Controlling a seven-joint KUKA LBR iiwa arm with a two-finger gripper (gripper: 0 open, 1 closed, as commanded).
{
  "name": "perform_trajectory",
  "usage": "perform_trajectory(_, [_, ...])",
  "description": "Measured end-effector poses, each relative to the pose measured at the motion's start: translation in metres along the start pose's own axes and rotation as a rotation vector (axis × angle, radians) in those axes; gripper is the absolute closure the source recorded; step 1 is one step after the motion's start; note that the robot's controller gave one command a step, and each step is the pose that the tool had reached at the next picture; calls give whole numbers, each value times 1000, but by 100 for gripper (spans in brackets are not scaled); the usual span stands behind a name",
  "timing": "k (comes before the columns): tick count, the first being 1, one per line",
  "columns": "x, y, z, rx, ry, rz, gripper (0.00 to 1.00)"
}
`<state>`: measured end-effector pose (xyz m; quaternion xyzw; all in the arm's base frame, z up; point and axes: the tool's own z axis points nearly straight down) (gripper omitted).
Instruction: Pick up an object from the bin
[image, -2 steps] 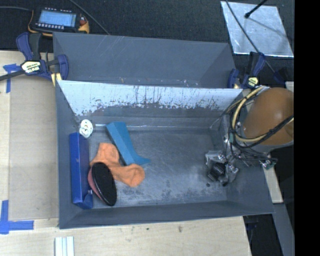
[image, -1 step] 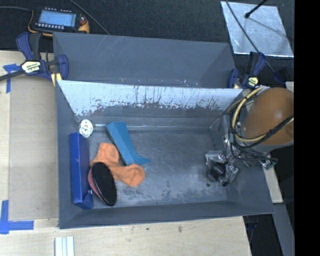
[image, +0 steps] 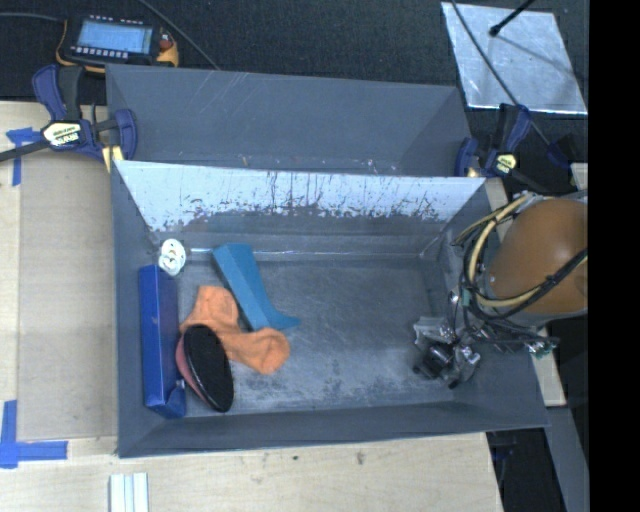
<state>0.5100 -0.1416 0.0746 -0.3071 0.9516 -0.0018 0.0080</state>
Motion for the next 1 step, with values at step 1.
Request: perform_trajectory(1, [14,11,-24,-8,12,-7,100])
